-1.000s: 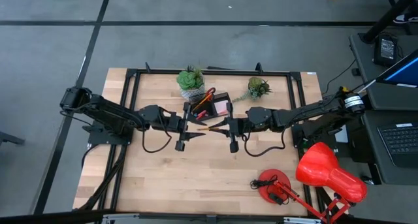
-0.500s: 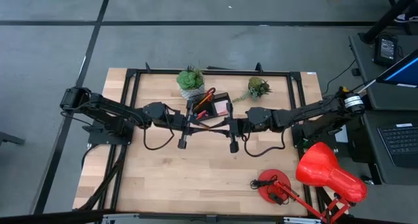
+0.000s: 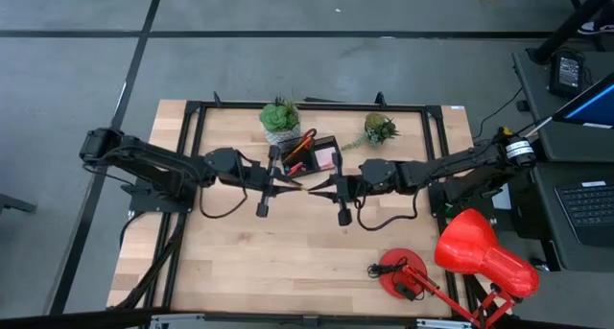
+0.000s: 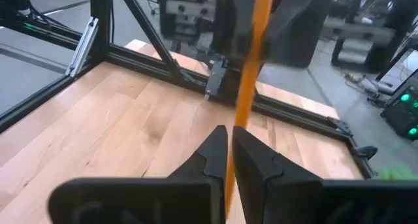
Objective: Pick and place office supplies into organizer
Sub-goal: Put the orange pencil into the black desk organizer
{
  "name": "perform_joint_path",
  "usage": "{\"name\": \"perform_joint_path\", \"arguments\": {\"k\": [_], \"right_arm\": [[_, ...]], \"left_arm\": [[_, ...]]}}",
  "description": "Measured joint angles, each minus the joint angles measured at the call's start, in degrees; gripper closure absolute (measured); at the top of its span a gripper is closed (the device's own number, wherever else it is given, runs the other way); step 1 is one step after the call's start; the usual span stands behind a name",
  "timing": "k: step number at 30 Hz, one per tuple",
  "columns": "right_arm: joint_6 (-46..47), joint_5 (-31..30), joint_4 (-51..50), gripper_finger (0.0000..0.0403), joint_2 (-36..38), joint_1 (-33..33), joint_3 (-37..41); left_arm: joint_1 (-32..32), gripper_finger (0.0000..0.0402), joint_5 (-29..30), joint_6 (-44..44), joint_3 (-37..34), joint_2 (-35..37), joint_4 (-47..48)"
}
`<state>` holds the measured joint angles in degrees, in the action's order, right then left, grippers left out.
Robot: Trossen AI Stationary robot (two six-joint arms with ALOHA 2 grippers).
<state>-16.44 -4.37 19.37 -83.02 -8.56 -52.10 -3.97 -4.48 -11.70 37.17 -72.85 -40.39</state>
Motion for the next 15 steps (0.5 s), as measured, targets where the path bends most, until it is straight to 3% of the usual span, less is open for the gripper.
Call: {"name": "perform_joint_path", "arguments": {"k": [11, 15], "right_arm": [[0.9, -0.1, -2.3, 0.0399, 0.0, -1.8, 0.0], [1.2, -0.1, -2.4, 0.0397, -0.3, -1.8, 0.0]], "left_arm": [[0.4, 0.0387, 9.6, -4.6, 0.0, 9.4, 14.2], [3.3, 0.0387, 9.4, -5.0, -0.3, 9.5, 15.6]]}}
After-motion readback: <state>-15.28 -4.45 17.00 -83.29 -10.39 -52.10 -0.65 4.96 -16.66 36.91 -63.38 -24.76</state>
